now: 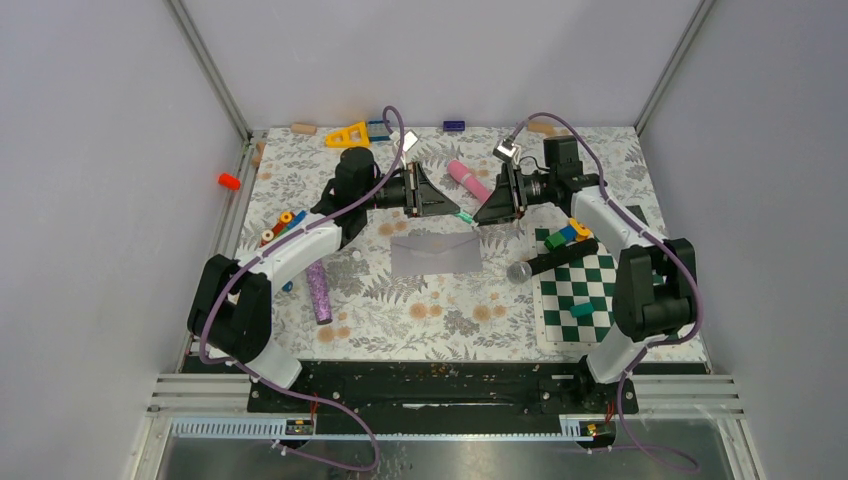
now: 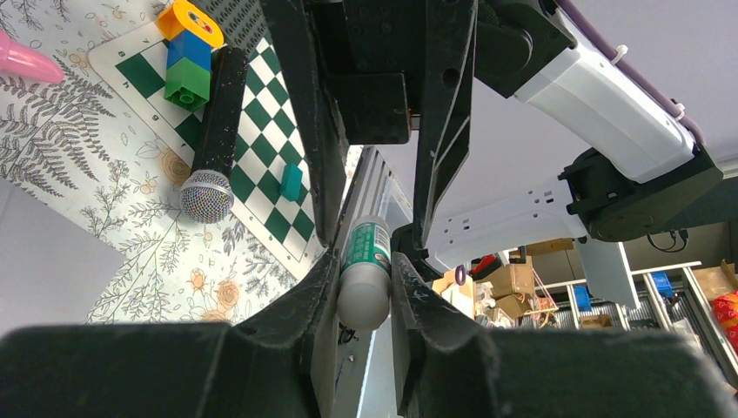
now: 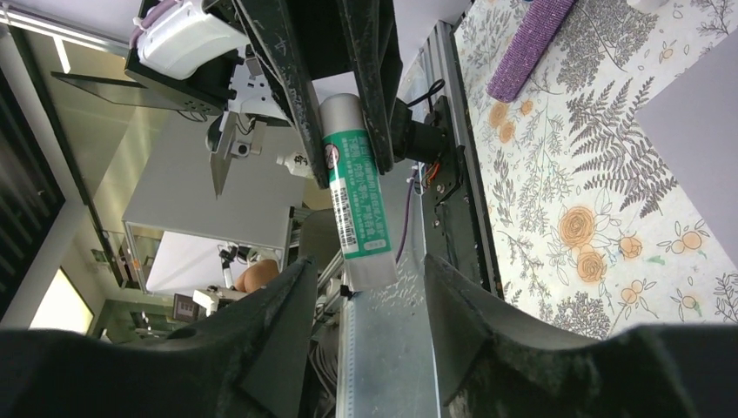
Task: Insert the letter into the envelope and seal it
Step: Screw the solid glue.
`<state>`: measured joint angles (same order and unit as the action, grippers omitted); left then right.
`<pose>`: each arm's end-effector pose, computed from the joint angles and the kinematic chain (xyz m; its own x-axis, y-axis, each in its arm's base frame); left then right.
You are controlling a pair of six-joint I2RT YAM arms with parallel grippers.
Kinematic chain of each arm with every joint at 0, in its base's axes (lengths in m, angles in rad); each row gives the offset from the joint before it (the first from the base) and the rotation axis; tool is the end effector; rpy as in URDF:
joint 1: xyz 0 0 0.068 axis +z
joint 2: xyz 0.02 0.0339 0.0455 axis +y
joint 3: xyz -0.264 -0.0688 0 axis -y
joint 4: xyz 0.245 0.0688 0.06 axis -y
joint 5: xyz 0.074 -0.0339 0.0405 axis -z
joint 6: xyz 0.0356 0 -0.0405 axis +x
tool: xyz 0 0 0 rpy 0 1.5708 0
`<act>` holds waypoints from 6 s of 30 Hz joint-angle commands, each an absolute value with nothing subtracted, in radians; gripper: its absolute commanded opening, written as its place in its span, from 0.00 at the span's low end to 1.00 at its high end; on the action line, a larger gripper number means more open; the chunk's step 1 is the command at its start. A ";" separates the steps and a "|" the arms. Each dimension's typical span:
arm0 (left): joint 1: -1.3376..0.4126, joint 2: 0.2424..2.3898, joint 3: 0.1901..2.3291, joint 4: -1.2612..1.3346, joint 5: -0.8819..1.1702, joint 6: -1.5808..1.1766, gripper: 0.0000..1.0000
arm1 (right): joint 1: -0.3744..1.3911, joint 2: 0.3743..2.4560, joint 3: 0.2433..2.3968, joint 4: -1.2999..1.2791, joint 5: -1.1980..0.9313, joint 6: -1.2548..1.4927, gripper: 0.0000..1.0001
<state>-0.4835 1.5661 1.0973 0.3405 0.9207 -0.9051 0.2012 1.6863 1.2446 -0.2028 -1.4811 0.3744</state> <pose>0.3049 -0.1921 0.3081 -0.8410 -0.0961 -0.5324 0.5164 0.1511 -0.8429 0.3449 0.1065 0.2789 -0.8397 -0.1378 -0.5252 -0.5275 -0.0225 0.8493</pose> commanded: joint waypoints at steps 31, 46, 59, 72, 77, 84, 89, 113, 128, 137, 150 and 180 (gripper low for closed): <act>-0.441 1.532 1.086 0.303 0.794 -0.968 0.00 | 0.354 1.495 1.312 -0.680 -0.832 -0.390 0.21; -0.423 1.529 1.055 0.252 0.718 -0.971 0.00 | 0.652 1.241 1.121 -0.371 0.043 -0.516 0.34; -0.409 1.512 1.041 0.366 0.823 -0.935 0.00 | 0.689 1.260 1.318 -0.700 -0.228 -0.430 0.92; -0.472 1.488 1.077 0.496 1.071 -0.829 0.00 | 0.489 1.408 1.556 -1.007 -0.796 -0.361 0.85; -0.484 1.479 1.063 0.598 1.125 -0.875 0.00 | 0.486 1.421 1.560 -1.039 -0.820 -0.381 0.82; -0.506 1.465 1.055 0.665 1.179 -0.903 0.00 | 0.458 1.430 1.566 -1.058 -0.852 -0.418 0.79; -0.521 1.465 1.052 0.714 1.189 -0.941 0.00 | 0.396 1.457 1.582 -1.057 -0.996 -0.412 0.69; -0.519 1.474 1.063 0.611 1.136 -0.869 0.00 | 0.369 1.500 1.556 -1.101 -1.159 -0.414 0.42; -0.511 1.470 1.051 0.598 1.114 -0.856 0.00 | 0.368 1.490 1.503 -0.996 -1.089 -0.314 0.40; -0.509 1.466 1.077 0.405 1.008 -0.771 0.00 | 0.369 1.456 1.502 -0.933 -0.983 -0.263 0.23; -0.509 1.521 1.103 0.179 0.771 -0.786 0.00 | 0.488 1.291 1.394 -0.825 -0.491 -0.402 0.18; -0.469 1.490 1.011 0.474 0.925 -0.874 0.01 | 0.399 1.268 1.431 -0.831 -0.896 -0.208 0.78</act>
<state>-0.4736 1.5291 1.0435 0.2314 0.8036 -0.8410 0.4721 1.1950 1.3636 -0.7551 -0.5362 -0.3294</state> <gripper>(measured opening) 0.221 0.802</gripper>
